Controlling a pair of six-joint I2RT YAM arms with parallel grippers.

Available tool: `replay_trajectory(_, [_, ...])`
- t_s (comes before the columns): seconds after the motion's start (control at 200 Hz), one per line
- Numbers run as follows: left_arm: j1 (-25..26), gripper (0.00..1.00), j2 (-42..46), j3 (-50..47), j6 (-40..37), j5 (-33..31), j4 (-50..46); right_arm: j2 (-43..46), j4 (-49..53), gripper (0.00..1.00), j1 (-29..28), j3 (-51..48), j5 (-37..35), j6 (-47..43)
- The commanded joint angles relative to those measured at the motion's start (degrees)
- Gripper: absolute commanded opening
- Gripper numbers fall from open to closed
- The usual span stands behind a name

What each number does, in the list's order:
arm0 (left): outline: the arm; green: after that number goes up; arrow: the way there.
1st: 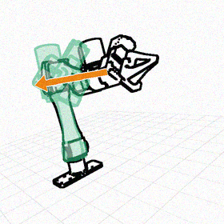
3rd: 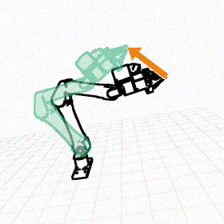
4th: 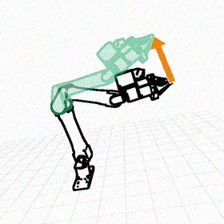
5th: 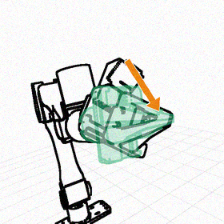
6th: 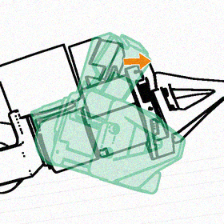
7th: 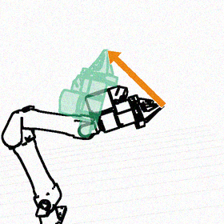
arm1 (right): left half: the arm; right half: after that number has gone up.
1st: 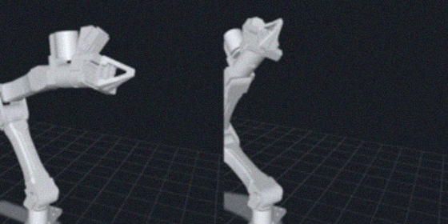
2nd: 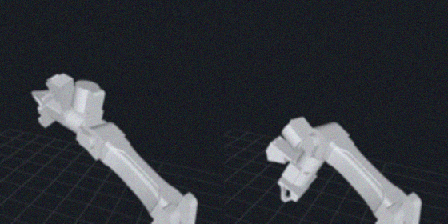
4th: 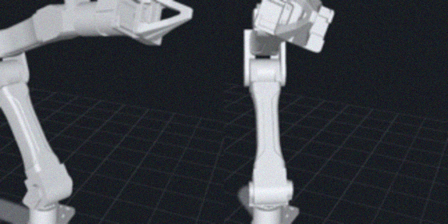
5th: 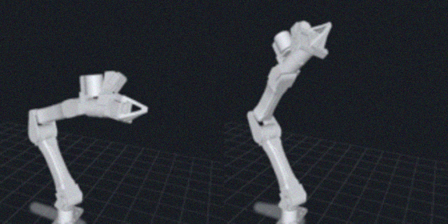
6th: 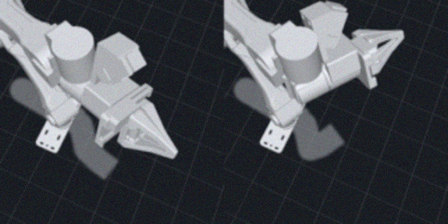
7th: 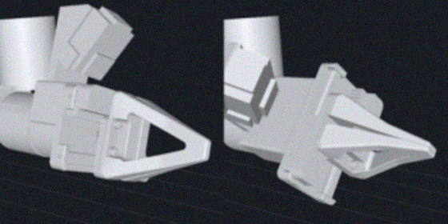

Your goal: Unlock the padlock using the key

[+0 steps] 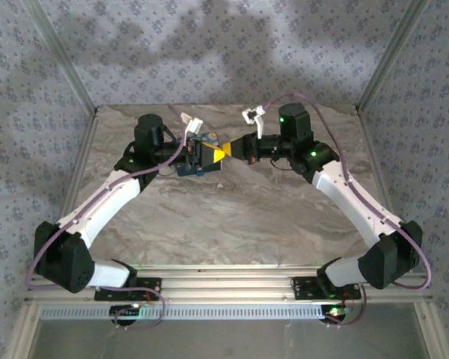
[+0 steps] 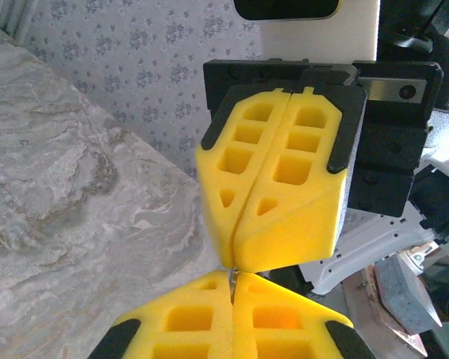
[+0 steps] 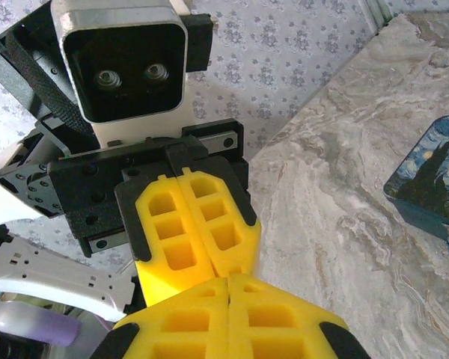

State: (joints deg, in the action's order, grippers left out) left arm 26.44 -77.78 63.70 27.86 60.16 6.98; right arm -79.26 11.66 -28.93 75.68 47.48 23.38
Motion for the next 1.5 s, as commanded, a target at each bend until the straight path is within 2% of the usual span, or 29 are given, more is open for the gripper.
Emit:
replay_trajectory(0.0, [0.7,0.0,1.1,1.4,-4.4,-0.1,-4.0,1.9,-2.7,0.07,-0.1,-0.6,-2.9,2.2])
replay_trajectory(0.015, [0.6,0.0,1.2,1.5,-4.9,-0.4,-4.5,2.1,-2.8,0.11,-0.1,-0.7,-3.1,2.5])
replay_trajectory(0.025, [0.7,0.0,1.3,1.5,-5.3,-0.5,-4.9,2.3,-2.8,0.18,0.0,-0.8,-3.6,2.8])
replay_trajectory(0.035, [0.7,0.0,1.4,1.5,-5.6,-0.6,-5.2,2.3,-2.8,0.2,0.1,-0.8,-3.8,2.9])
replay_trajectory(0.04, [0.6,0.0,1.5,1.6,-5.8,-0.6,-5.4,2.5,-2.9,0.25,0.2,-0.9,-4.1,3.1])
replay_trajectory(0.065, [0.7,0.0,1.7,1.6,-6.9,-1.2,-6.3,3.0,-3.0,0.35,0.5,-1.1,-4.7,3.8])
replay_trajectory(0.1, [0.7,0.0,2.2,1.6,-8.2,-1.9,-7.3,3.8,-3.8,0.44,1.4,-1.7,-5.3,4.9])
replay_trajectory(0.15, [0.7,0.0,2.8,1.4,-9.9,-2.8,-8.4,4.9,-4.7,0.51,3.0,-2.4,-5.8,7.1])
replay_trajectory(0.265, [0.7,0.0,4.2,0.9,-12.1,-5.1,-9.8,5.4,-4.8,0.56,6.0,-2.6,-3.5,10.9])
replay_trajectory(0.385, [0.7,0.0,4.7,0.7,-12.8,-6.0,-9.9,4.1,-3.7,0.56,6.2,-2.3,-0.6,11.3])
replay_trajectory(0.61, [0.8,0.0,5.7,0.8,-14.2,-7.9,-10.4,-1.0,-4.1,0.57,1.3,0.2,4.2,10.7])
replay_trajectory(0.745, [0.8,0.0,5.5,1.5,-14.5,-6.9,-11.7,-4.4,-3.2,0.55,-1.1,3.2,6.6,9.7])
replay_trajectory(0.824, [0.8,0.0,5.4,1.6,-14.2,-6.5,-11.7,-5.7,-1.6,0.47,-1.9,4.7,6.9,8.7])
replay_trajectory(0.954, [0.7,0.0,5.6,1.4,-13.9,-6.8,-11.6,-6.4,-0.7,0.21,-2.0,5.2,6.4,8.2])
replay_trajectory(1.059, [0.5,0.0,5.5,1.3,-13.8,-7.2,-11.6,-6.1,0.4,0.08,-2.0,5.1,5.7,7.3])
replay_trajectory(1.129, [0.3,0.0,5.5,1.3,-13.5,-7.1,-11.5,-5.9,1.3,0.08,-1.9,5.1,5.1,7.0])
replay_trajectory(1.214, [0.2,0.0,5.5,1.3,-13.3,-7.1,-11.3,-5.3,1.9,0.34,-1.8,4.8,4.0,6.7])
replay_trajectory(1.269, [0.2,0.0,5.4,1.5,-13.2,-7.1,-11.3,-4.9,2.0,0.39,-1.7,4.4,3.8,6.5])
replay_trajectory(1.374, [0.2,0.0,5.3,1.7,-13.2,-7.0,-11.3,-4.9,2.0,0.38,-1.6,4.1,4.3,6.2])
replay_trajectory(1.494, [0.2,0.0,5.1,1.6,-13.2,-7.1,-11.4,-4.9,2.3,0.15,-1.6,3.9,4.1,5.8])
